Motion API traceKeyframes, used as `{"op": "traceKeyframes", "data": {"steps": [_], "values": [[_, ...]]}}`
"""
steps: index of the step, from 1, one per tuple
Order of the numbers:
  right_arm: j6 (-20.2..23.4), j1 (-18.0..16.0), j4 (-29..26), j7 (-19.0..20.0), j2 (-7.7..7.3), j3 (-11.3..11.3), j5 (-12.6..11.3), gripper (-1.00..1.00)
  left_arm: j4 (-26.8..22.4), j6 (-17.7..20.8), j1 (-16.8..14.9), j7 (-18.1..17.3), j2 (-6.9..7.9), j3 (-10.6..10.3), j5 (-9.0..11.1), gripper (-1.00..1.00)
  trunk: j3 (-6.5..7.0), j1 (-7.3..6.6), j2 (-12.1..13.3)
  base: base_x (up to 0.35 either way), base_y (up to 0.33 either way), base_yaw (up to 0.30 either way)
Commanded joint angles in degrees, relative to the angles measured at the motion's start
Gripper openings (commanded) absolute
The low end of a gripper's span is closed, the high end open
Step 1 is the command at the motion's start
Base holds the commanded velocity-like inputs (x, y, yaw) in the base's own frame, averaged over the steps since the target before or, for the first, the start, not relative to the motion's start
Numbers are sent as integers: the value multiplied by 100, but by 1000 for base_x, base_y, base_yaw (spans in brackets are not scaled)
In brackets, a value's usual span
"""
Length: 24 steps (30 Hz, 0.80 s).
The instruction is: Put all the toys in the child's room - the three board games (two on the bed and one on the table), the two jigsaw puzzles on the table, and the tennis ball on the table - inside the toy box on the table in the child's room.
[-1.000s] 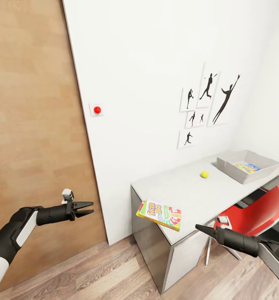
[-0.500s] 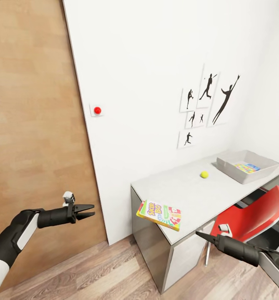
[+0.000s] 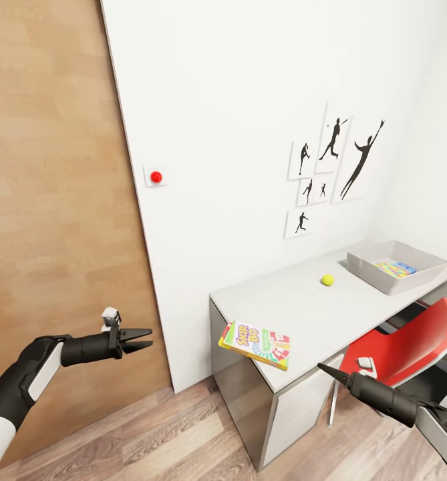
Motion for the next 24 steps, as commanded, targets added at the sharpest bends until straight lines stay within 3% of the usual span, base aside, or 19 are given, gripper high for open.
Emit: {"op": "traceKeyframes", "data": {"steps": [1, 24], "values": [[47, -6, 23, 4, -4, -1, -57, 100, 1, 46, -7, -10, 3, -16, 20, 100, -14, 4, -14, 0, 0, 0], [62, -6, 125, -36, 6, -116, -61, 100, 9, 9, -4, 5, 0, -17, 5, 100, -14, 4, -14, 0, 0, 0]]}}
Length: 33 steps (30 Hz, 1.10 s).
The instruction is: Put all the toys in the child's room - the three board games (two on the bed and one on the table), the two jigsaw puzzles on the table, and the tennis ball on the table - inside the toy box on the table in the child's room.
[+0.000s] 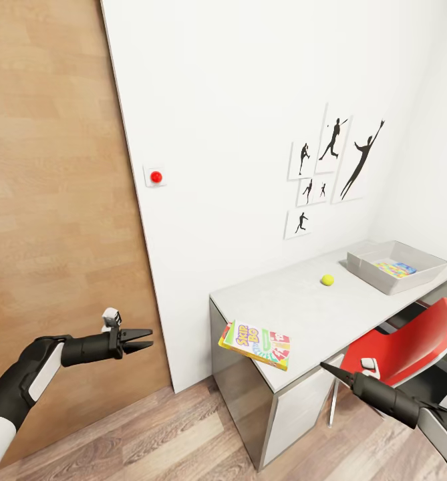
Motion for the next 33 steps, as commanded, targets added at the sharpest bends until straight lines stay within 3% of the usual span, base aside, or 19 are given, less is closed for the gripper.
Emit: {"op": "traceKeyframes", "data": {"steps": [1, 9, 19, 26, 33], "values": [[61, -6, 2, -9, -7, 15, -61, 100, 2, 45, -7, -8, 6, -15, 20, 100, -14, 4, -14, 0, 0, 0], [36, -6, 377, 25, -10, 8, -61, 100, 9, -16, -7, 20, -33, -70, 15, 100, -14, 4, -14, 0, 0, 0], [-205, -6, 1610, 78, -15, 10, -48, 100, 12, -52, -8, 512, -96, -86, 31, 100, -14, 4, -14, 0, 0, 0], [-628, -6, 1843, 87, -17, 14, -45, 100, 15, -54, -10, 582, -111, -86, 34, 100, -14, 4, -14, 0, 0, 0], [-750, -6, 2008, 89, -11, 22, -44, 100, 16, -52, -9, 588, -127, -76, 40, 100, -14, 4, -14, 0, 0, 0]]}}
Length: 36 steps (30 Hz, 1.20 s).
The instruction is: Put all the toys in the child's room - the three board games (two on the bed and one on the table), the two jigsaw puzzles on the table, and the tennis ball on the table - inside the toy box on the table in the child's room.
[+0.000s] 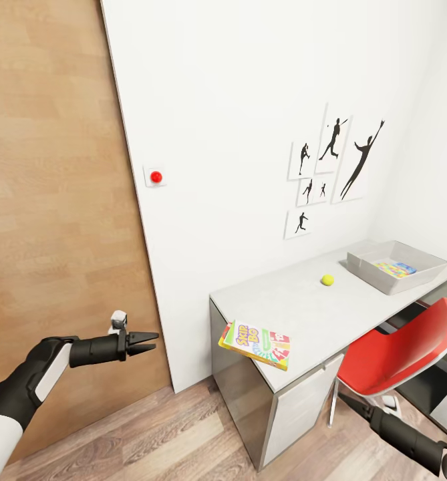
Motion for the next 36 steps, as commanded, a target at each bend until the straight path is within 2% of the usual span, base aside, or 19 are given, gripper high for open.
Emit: {"op": "traceKeyframes", "data": {"steps": [1, 14, 24, 36], "values": [[51, -6, 6, 7, -6, 32, -57, 100, 2, 36, -7, -8, 5, -13, 22, 100, -14, 4, -14, 0, 0, 0], [39, -6, 33, 0, -3, 36, -35, 100, 13, 30, -4, -21, 16, 14, 35, 100, -14, 4, -14, 0, 1, -2], [31, -6, 35, -6, 2, 40, -36, 100, 13, 21, -4, -25, 32, 20, 35, 100, -14, 4, -14, 0, 53, -155], [22, -6, 35, -14, 32, 43, -39, 100, 13, 17, -4, -22, 24, 20, 35, 100, -14, 4, -14, 0, 4, -21]]}}
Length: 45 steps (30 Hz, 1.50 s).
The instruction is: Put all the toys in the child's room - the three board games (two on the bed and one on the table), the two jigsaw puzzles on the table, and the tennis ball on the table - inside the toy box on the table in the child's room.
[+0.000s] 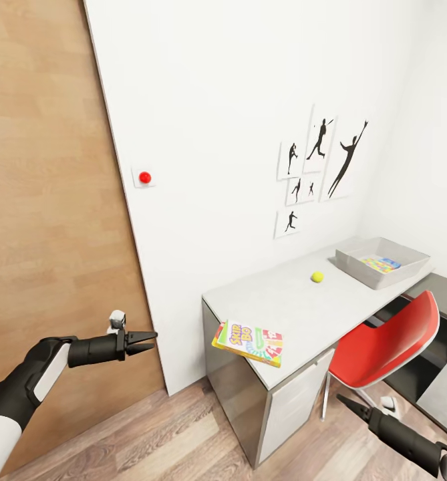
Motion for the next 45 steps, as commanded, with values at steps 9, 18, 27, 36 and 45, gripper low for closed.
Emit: {"op": "traceKeyframes", "data": {"steps": [9, 18, 27, 36, 45], "values": [[54, -6, 1, -14, 77, 23, -56, 100, 1, 45, -6, -1, 11, -14, 22, 100, -14, 4, -14, 2, 0, 0], [54, -6, 1, -23, 82, 23, -53, 100, 68, 10, -6, 9, 4, -14, 19, 100, -14, 4, -14, 123, -3, -58], [54, -6, 1, -30, 82, 23, -47, 100, 175, -30, -6, 30, -3, 3, 18, 100, -14, 4, -14, 257, -153, -246], [54, -6, 1, -33, 82, 24, -47, 100, 303, -15, -6, 658, -9, 229, 40, 100, -14, 4, -14, 165, -131, -275], [-26, -6, 1, -33, 91, 43, -47, 100, 840, 17, -6, 1004, -26, 899, 46, 100, -14, 4, -14, 14, -11, -142]]}}
